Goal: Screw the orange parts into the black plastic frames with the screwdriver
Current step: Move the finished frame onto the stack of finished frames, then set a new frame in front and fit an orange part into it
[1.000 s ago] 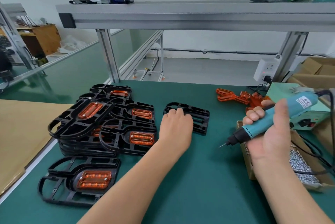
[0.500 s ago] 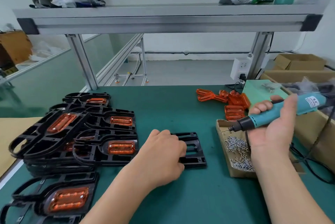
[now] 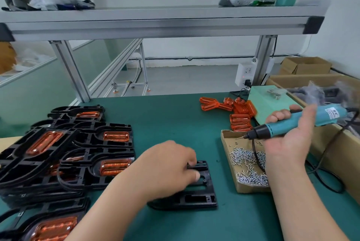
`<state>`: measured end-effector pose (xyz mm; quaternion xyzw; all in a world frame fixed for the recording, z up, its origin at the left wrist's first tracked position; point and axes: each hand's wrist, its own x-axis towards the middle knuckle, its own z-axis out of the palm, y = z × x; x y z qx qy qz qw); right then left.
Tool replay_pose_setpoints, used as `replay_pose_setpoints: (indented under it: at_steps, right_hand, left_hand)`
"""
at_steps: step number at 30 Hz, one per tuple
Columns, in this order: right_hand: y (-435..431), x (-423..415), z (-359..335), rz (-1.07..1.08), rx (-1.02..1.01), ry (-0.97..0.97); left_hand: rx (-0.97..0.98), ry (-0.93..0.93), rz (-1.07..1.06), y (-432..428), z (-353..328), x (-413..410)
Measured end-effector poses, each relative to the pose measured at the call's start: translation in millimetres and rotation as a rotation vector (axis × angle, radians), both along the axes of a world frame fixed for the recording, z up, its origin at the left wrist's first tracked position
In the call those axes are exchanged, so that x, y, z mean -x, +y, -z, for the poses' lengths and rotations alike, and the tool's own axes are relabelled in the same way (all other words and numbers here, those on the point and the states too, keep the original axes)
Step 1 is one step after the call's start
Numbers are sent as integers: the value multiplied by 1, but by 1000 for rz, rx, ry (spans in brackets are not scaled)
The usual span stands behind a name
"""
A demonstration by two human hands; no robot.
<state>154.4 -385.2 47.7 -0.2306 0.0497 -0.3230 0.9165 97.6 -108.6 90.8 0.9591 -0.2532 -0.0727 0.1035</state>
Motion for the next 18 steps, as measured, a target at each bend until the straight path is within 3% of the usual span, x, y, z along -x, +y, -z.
replay_pose_setpoints:
  at_steps: [6,10,14,18]
  right_hand:
    - [2,-4,3,-58,-14,26]
    - [3,-7,5,-76,-11,32]
    - [6,-10,8,-97,-11,49]
    - [5,-13,10,-112,-12,58]
  left_hand:
    - [218,-70,-187,-38,6,-70]
    - [276,-95,-194,-68,9,-134]
    - [133,-98,-122,-92,8,-197]
    - [10,30,-51,-108,14,-235]
